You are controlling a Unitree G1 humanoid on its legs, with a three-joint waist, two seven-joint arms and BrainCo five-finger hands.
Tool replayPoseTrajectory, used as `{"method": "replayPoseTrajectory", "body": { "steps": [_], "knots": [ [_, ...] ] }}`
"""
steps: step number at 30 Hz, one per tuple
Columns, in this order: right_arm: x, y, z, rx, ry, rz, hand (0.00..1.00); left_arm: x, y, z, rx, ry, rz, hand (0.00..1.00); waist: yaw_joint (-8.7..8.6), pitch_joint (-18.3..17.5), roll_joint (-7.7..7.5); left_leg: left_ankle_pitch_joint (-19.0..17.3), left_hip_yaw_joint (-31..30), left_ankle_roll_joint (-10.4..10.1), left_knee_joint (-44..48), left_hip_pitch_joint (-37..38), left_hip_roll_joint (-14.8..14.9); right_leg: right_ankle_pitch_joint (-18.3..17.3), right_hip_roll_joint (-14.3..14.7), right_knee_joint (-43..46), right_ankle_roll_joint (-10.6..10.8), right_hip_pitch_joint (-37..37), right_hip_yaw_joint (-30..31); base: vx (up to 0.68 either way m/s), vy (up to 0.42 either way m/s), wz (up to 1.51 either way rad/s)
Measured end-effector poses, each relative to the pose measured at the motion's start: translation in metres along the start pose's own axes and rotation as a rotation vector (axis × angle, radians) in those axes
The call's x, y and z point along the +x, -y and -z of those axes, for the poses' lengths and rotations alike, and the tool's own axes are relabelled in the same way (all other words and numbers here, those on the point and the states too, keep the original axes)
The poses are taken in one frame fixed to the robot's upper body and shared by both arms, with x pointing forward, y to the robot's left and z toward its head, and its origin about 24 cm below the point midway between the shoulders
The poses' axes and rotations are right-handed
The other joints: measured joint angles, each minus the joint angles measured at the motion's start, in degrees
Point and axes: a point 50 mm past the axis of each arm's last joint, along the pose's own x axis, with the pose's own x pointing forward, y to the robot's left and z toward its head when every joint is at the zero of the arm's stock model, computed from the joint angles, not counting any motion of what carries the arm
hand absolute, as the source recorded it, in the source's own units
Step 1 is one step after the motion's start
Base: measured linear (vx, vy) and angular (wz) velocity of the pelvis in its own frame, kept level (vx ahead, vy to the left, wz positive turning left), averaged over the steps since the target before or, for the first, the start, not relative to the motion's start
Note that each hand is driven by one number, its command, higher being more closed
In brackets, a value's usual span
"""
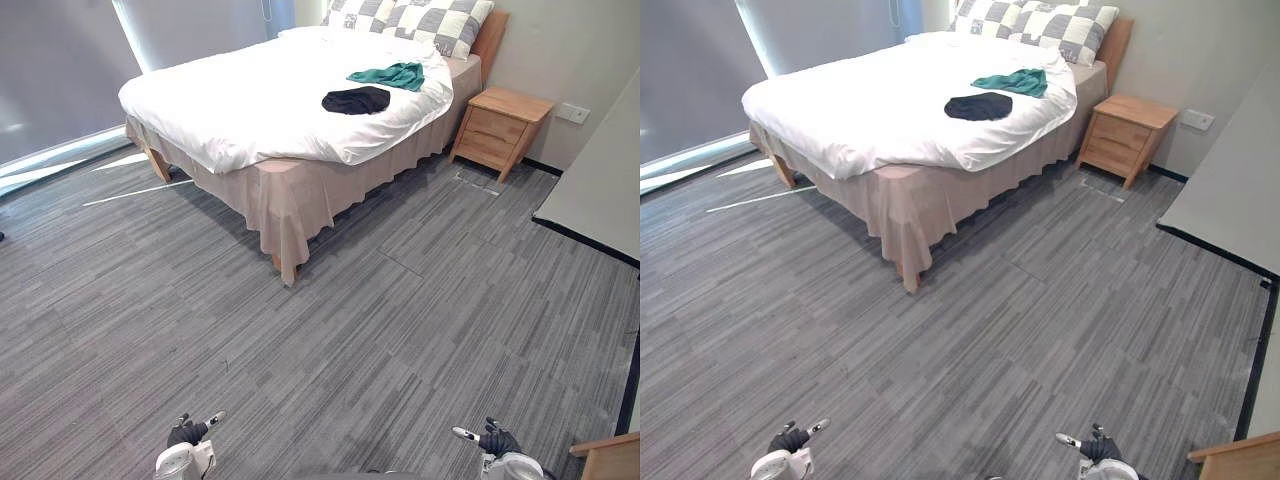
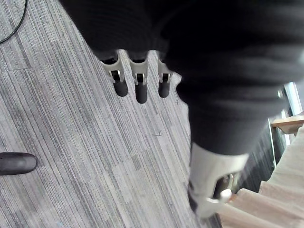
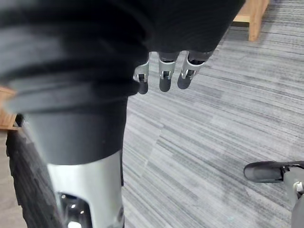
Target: Tidy the bed and pick cloth on bed and put in laundry
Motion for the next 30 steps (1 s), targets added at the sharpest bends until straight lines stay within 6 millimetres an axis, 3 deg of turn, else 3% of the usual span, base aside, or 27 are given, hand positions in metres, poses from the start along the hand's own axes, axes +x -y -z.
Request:
{"method": "replayPoseTrajectory", "body": {
  "steps": [12, 14, 17, 18, 19, 20, 21, 22, 24, 25, 26, 29, 30],
  "knots": [
    [-0.001, 0.0, 0.003, -0.015, -0.008, -0.001, 0.0, -0.001, -0.001, 0.006, 0.033, -0.013, -0.001, 0.0, 0.0, 0.0, -0.04, 0.0, 0.3, 0.0, -0.1, 0.2, 0.1, 0.0, 0.1, 0.1, 0.0, 0.0, 0.2, -0.01, -0.006, -0.01],
    [-0.001, -0.002, 0.005, -0.011, -0.014, -0.003, 0.0, -0.002, -0.001, 0.009, 0.061, -0.021, 0.006, 0.0, 0.2, 0.7, -0.22, -0.3, 0.7, 0.1, 0.3, 0.0, 0.1, -1.9, -0.3, 3.1, -0.2, -1.2, 0.2, -0.07, -0.017, -0.03],
    [-0.002, -0.012, 0.012, 0.004, -0.036, -0.018, 0.0, -0.002, 0.001, 0.008, 0.072, -0.021, 0.012, 0.0, 0.13, 2.9, -2.8, -3.7, 1.3, 0.8, 4.2, -0.4, -1.6, -9.5, -3.8, 15.5, 2.0, -6.4, -0.1, -0.08, 0.003, 0.03],
    [-0.002, -0.015, 0.011, -0.001, -0.036, -0.028, 0.0, -0.002, 0.004, 0.007, 0.083, -0.018, 0.023, 0.0, 0.48, 3.7, -3.07, -5.7, 1.7, 0.9, 7.0, -2.2, -1.8, -10.5, -5.9, 26.9, 2.8, -11.4, 0.1, -0.03, -0.031, -0.19],
    [-0.002, -0.018, 0.011, -0.003, -0.034, -0.034, 0.0, -0.002, 0.003, 0.008, 0.087, -0.022, 0.022, 0.0, 0.82, 4.7, -3.5, -6.5, 2.3, 1.1, 8.2, -2.4, -1.7, -9.4, -7.1, 32.9, 2.8, -14.7, 0.0, -0.02, -0.025, -0.21],
    [-0.001, -0.024, 0.008, -0.006, -0.027, -0.049, 0.0, -0.002, 0.003, 0.011, 0.096, -0.034, 0.02, 0.0, 0.89, 6.1, -2.6, -7.9, 2.3, 1.2, 10.7, -2.5, -0.7, -5.1, -8.5, 41.9, 3.1, -19.0, -0.7, 0.02, 0.01, -0.13],
    [-0.003, -0.027, 0.014, -0.002, -0.041, -0.056, 0.0, -0.002, 0.0, 0.012, 0.096, -0.037, 0.012, 0.0, 0.63, 7.9, -2.53, -9.2, 2.2, 1.4, 12.6, -0.8, 0.6, -3.9, -8.6, 48.4, 3.8, -21.9, -0.8, 0.11, 0.011, -0.07],
    [-0.004, -0.027, 0.017, -0.001, -0.047, -0.059, 0.0, -0.002, -0.003, 0.013, 0.099, -0.04, 0.007, 0.0, 0.76, 8.3, -2.25, -9.6, 2.1, 1.3, 13.1, -0.6, 0.8, -5.2, -8.6, 49.4, 4.1, -22.9, -0.7, 0.19, -0.038, -0.04],
    [-0.005, -0.029, 0.021, -0.004, -0.053, -0.068, 0.0, -0.001, -0.007, 0.009, 0.107, -0.027, 0.003, 0.0, 0.12, 8.9, -2.6, -10.9, 1.9, 0.1, 13.8, 1.0, 2.5, -8.1, -7.4, 43.8, 5.1, -23.4, -0.8, 0.22, -0.092, 0.08],
    [-0.005, -0.029, 0.02, -0.001, -0.05, -0.07, 0.0, 0.0, -0.008, 0.002, 0.116, -0.005, 0.008, 0.0, -0.26, 8.9, -2.52, -11.7, 1.7, -1.2, 13.8, 1.8, 4.1, -6.9, -6.1, 33.5, 4.6, -23.0, -1.6, 0.22, -0.123, 0.09],
    [-0.005, -0.03, 0.02, 0.004, -0.049, -0.071, 0.0, 0.0, -0.008, -0.001, 0.124, 0.008, 0.012, 0.0, -0.26, 9.0, -2.67, -12.1, 1.7, -1.8, 13.8, 2.2, 4.6, -5.5, -5.7, 28.5, 4.3, -22.9, -1.9, 0.33, -0.181, 0.05],
    [-0.006, -0.028, 0.017, 0.017, -0.034, -0.069, 0.0, 0.001, -0.007, -0.006, 0.126, 0.023, 0.019, 0.0, -0.25, 9.6, -3.43, -14.7, 2.0, -5.9, 13.2, 5.7, 6.1, 4.7, -6.2, 7.5, 5.5, -22.8, -1.0, 0.39, -0.236, -0.05],
    [-0.006, -0.027, 0.018, 0.018, -0.036, -0.067, 0.0, 0.001, -0.007, -0.005, 0.116, 0.021, 0.015, 0.0, -0.29, 9.7, -3.65, -15.5, 2.1, -6.7, 13.2, 6.7, 6.3, 5.4, -6.7, 5.8, 5.9, -23.0, -0.5, 0.44, -0.316, -0.09]
  ]
}}
